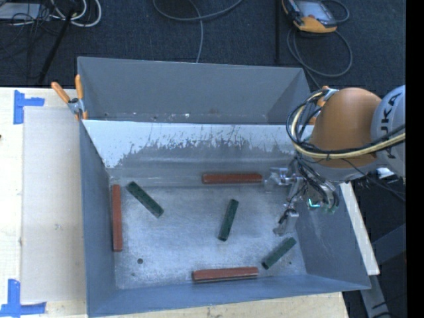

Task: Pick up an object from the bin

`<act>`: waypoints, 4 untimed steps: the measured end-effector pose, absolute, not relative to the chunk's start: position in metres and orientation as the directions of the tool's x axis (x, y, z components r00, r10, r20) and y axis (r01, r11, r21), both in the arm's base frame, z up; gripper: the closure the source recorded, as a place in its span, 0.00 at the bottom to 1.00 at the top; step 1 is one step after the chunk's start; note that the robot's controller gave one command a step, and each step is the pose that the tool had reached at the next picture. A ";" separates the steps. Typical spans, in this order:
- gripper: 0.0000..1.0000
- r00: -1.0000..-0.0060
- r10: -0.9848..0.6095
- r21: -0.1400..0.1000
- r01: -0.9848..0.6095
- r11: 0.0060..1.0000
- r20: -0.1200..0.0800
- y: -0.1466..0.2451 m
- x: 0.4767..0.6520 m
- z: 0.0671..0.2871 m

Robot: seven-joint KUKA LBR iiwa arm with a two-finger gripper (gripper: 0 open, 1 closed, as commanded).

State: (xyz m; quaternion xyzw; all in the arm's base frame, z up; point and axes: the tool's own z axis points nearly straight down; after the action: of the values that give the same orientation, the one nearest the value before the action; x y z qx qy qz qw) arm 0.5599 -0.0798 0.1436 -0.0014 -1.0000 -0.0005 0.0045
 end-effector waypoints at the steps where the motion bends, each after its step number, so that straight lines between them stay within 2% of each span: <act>1: 0.00 -0.854 -0.520 0.005 -0.520 0.854 0.006 -0.100 0.511 0.067; 2: 0.00 -0.760 -0.650 -0.001 -0.650 0.760 -0.002 -0.148 0.523 0.100; 3: 0.00 -0.687 -0.727 0.001 -0.727 0.687 -0.002 -0.117 0.522 0.118; 4: 0.00 -0.543 -0.840 0.008 -0.840 0.543 -0.004 -0.123 0.514 0.069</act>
Offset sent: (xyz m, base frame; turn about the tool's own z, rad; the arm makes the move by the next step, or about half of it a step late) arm -0.0467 -0.0201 -0.0736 -0.5508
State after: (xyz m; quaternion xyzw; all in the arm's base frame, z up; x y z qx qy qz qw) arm 0.5145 -0.1234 0.0687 0.4780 -0.8784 -0.0044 -0.0001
